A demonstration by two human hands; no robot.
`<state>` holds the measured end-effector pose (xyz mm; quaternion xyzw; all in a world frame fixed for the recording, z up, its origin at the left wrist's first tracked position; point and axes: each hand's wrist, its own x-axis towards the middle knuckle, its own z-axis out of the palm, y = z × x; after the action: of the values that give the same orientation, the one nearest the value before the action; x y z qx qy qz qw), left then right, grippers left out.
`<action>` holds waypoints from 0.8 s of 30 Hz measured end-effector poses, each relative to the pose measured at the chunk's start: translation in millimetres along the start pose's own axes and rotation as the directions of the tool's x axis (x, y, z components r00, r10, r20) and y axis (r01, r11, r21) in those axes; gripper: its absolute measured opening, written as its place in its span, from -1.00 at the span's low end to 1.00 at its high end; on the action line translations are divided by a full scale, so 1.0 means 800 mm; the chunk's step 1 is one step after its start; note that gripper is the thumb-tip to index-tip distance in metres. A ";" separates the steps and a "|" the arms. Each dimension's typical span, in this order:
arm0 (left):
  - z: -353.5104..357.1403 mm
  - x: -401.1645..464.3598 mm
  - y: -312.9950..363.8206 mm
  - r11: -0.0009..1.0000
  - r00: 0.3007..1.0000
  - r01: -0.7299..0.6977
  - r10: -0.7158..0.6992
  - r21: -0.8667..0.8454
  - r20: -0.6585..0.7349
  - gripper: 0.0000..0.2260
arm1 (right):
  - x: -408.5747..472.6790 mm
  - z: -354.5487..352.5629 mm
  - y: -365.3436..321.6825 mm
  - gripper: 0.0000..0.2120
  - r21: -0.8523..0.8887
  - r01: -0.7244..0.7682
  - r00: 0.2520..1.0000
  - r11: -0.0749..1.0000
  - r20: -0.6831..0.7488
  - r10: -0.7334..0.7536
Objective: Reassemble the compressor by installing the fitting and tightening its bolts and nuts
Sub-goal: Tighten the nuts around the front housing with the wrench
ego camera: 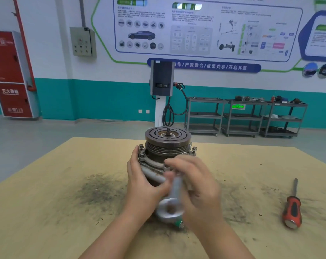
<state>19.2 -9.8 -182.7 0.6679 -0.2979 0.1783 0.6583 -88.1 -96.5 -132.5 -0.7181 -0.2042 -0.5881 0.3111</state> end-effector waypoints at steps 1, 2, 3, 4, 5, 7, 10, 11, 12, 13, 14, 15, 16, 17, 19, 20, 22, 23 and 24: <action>0.000 -0.001 0.004 1.000 1.000 0.013 -0.013 -0.019 -0.002 -0.15 | 0.004 -0.004 -0.002 -0.84 0.070 -0.041 0.998 0.997 -0.052 0.045; 0.001 -0.002 -0.004 1.000 1.000 0.007 -0.007 -0.010 0.010 -0.15 | 0.008 -0.007 -0.005 -0.83 0.151 -0.099 0.986 0.983 -0.117 0.118; 0.001 -0.003 -0.001 1.000 1.000 0.001 -0.001 0.004 0.025 -0.16 | 0.012 -0.008 -0.005 -0.83 0.237 -0.161 0.959 0.958 -0.191 0.209; 0.001 -0.004 0.000 1.000 1.000 -0.001 0.001 0.011 0.027 -0.17 | 0.015 -0.009 -0.004 -0.83 0.326 -0.220 0.913 0.920 -0.264 0.312; 0.001 -0.005 0.002 1.000 1.000 0.001 -0.001 0.011 0.020 -0.17 | 0.017 -0.010 -0.002 -0.81 0.409 -0.274 0.849 0.870 -0.322 0.419; 0.000 -0.005 0.000 1.000 1.000 0.014 -0.014 0.001 0.028 -0.15 | 0.021 -0.015 0.005 -0.76 0.541 -0.356 0.715 0.762 -0.369 0.595; 0.000 -0.006 0.009 0.999 0.999 0.036 -0.036 0.000 0.032 -0.13 | 0.024 -0.020 0.014 -0.70 0.674 -0.420 0.582 0.607 -0.313 0.750; -0.001 -0.006 0.009 0.999 0.999 0.038 -0.038 -0.001 0.029 -0.13 | 0.025 -0.020 0.017 -0.70 0.702 -0.435 0.565 0.564 -0.275 0.778; -0.001 -0.007 0.009 0.999 0.999 0.046 -0.046 0.006 0.025 -0.13 | 0.025 -0.019 0.019 -0.71 0.725 -0.447 0.553 0.524 -0.237 0.799; -0.001 -0.007 0.010 0.999 0.998 0.051 -0.051 0.012 0.023 -0.14 | 0.026 -0.020 0.022 -0.73 0.746 -0.455 0.543 0.487 -0.202 0.815; -0.002 -0.006 0.011 0.998 0.998 0.056 -0.056 0.020 0.023 -0.15 | 0.029 -0.022 0.025 -0.74 0.763 -0.464 0.531 0.450 -0.167 0.831; -0.002 -0.007 0.012 0.998 0.998 0.058 -0.058 0.019 0.025 -0.16 | 0.031 -0.026 0.028 -0.75 0.776 -0.477 0.520 0.414 -0.131 0.844; -0.002 -0.006 0.013 0.998 0.998 0.060 -0.061 0.009 0.032 -0.15 | 0.033 -0.029 0.032 -0.76 0.785 -0.488 0.511 0.381 -0.097 0.854; -0.002 -0.007 0.013 0.998 0.998 0.060 -0.060 0.009 0.033 -0.12 | 0.033 -0.031 0.034 -0.77 0.794 -0.490 0.505 0.359 -0.077 0.860; -0.002 -0.007 0.012 0.998 0.998 0.062 -0.063 0.009 0.027 -0.05 | 0.026 -0.027 0.032 -0.78 0.775 -0.462 0.530 0.430 -0.148 0.835; -0.001 -0.006 0.011 0.998 0.998 0.063 -0.063 0.014 0.022 -0.02 | 0.019 -0.020 0.028 -0.79 0.729 -0.429 0.569 0.533 -0.240 0.787; -0.001 -0.006 0.012 0.998 0.998 0.066 -0.067 0.024 0.016 0.01 | 0.004 -0.005 0.017 -0.81 0.564 -0.327 0.694 0.758 -0.402 0.598; -0.001 -0.006 0.012 0.997 0.997 0.068 -0.069 0.025 0.018 0.02 | -0.003 0.001 0.014 -0.82 0.464 -0.270 0.774 0.844 -0.416 0.477; -0.001 -0.006 0.013 0.997 0.997 0.072 -0.073 0.022 0.023 0.01 | -0.009 0.005 0.010 -0.82 0.364 -0.216 0.852 0.906 -0.383 0.357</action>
<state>8.8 -8.0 -177.5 0.6874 -0.2793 0.1495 0.6535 -81.4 -99.2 -141.8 -0.5310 -0.1067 -0.6424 0.5422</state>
